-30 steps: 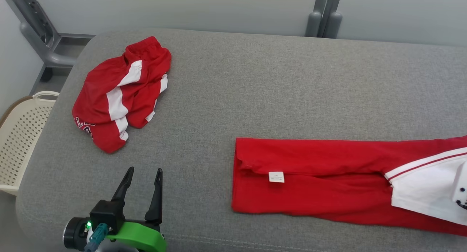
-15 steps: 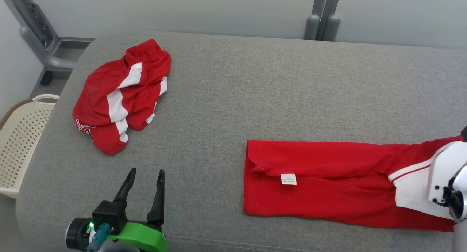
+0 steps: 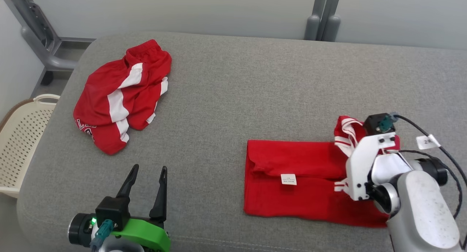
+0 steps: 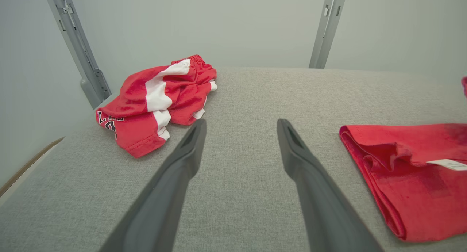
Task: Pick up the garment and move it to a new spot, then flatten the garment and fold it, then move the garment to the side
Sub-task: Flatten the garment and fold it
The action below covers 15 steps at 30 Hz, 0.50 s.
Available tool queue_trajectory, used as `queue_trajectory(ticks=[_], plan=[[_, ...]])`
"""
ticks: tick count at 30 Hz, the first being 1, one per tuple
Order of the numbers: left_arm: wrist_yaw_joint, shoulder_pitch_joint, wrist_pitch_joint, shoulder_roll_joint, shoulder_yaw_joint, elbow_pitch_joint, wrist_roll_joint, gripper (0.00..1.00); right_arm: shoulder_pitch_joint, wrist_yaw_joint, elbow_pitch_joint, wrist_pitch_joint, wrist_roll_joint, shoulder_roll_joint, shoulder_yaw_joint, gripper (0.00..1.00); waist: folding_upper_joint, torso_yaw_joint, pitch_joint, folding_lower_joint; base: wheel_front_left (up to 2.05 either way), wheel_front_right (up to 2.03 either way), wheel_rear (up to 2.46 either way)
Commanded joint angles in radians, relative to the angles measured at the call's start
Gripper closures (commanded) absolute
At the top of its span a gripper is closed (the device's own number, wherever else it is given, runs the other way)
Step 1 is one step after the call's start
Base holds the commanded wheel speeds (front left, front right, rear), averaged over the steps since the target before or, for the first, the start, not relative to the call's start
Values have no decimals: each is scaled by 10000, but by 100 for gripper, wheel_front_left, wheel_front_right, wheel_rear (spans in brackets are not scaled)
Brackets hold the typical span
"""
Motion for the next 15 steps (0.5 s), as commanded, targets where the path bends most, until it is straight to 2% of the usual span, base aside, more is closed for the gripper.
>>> queue_trajectory(ticks=[1, 15], plan=[[-54, -119, -30, -27, -14, 44, 66, 0, -246, -10, 218, -161, 119, 57, 262, 100, -1, 39, 7, 0, 0, 0, 0], [-114, -276, -30, -105, -113, 148, 151, 0, -1460, -10, 2418, -1134, 1873, 179, 2840, 100, -1, 423, 27, 0, 0, 0, 0]])
